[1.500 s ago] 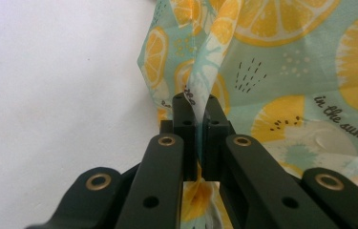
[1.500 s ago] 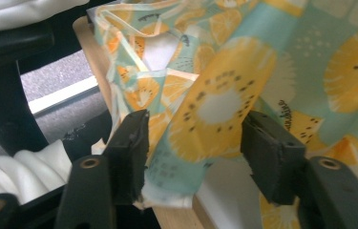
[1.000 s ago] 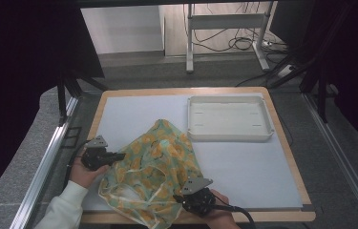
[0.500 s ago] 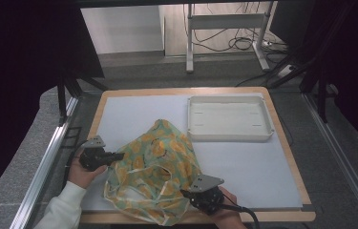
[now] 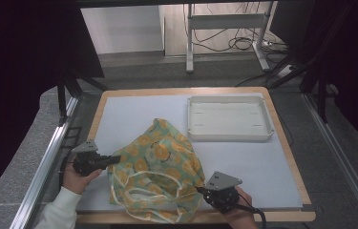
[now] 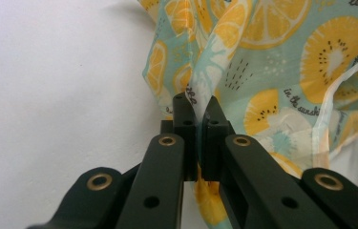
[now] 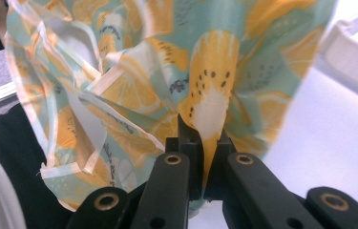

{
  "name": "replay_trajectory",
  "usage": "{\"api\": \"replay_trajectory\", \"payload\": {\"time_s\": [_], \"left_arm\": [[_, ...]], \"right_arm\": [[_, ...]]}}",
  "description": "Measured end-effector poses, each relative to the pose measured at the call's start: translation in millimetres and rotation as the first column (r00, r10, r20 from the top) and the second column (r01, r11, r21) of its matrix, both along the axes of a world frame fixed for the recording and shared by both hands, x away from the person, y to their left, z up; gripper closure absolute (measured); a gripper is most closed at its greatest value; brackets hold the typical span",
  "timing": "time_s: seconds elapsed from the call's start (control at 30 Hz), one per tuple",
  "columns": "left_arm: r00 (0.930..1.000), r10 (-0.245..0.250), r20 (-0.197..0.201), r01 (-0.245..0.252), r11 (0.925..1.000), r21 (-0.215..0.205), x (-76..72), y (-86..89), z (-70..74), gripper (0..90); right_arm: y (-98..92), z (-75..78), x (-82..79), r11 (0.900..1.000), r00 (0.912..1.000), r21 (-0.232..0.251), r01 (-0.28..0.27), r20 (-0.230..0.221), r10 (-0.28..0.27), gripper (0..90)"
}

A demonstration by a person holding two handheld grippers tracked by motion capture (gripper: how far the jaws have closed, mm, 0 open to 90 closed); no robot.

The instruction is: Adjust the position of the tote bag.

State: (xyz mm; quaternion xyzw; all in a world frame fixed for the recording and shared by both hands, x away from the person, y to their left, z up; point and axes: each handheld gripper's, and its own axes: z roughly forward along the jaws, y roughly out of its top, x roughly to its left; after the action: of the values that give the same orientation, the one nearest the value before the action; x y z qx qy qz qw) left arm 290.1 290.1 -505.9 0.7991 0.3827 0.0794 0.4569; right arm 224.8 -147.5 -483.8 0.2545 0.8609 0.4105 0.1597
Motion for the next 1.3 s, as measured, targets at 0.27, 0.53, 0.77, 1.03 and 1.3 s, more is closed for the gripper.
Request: {"api": "replay_trajectory", "payload": {"time_s": [0.27, 0.53, 0.77, 1.03, 1.3], "left_arm": [[0.9989, -0.047, -0.001, 0.047, 0.9988, 0.011, -20.5, -13.8, 0.1, 88.2], [0.9974, -0.071, -0.014, 0.071, 0.9975, -0.002, -37.1, -26.1, -3.2, 88.3], [0.9968, -0.076, -0.022, 0.076, 0.9965, -0.035, -48.6, -32.7, -2.9, 88.3], [0.9941, -0.103, -0.033, 0.102, 0.9944, -0.027, -68.3, -48.8, -5.4, 88.3], [0.9890, -0.141, -0.047, 0.140, 0.9900, -0.016, -81.8, -76.4, -8.5, 88.3]], "right_arm": [[-24.0, 6.5, 5.5, 0.997, 0.9970, 0.017, 0.071, 0.029, -0.071, 89.0], [-36.5, 10.0, 19.1, 0.993, 0.9924, 0.021, 0.113, 0.045, -0.114, 89.0], [-43.1, 11.2, 31.5, 0.991, 0.9898, 0.021, 0.132, 0.050, -0.133, 89.0], [-44.7, 12.0, 59.6, 0.989, 0.9876, 0.007, 0.146, 0.058, -0.146, 89.1], [-46.7, 12.1, 87.5, 0.987, 0.9846, 0.002, 0.163, 0.065, -0.163, 89.1]]}}
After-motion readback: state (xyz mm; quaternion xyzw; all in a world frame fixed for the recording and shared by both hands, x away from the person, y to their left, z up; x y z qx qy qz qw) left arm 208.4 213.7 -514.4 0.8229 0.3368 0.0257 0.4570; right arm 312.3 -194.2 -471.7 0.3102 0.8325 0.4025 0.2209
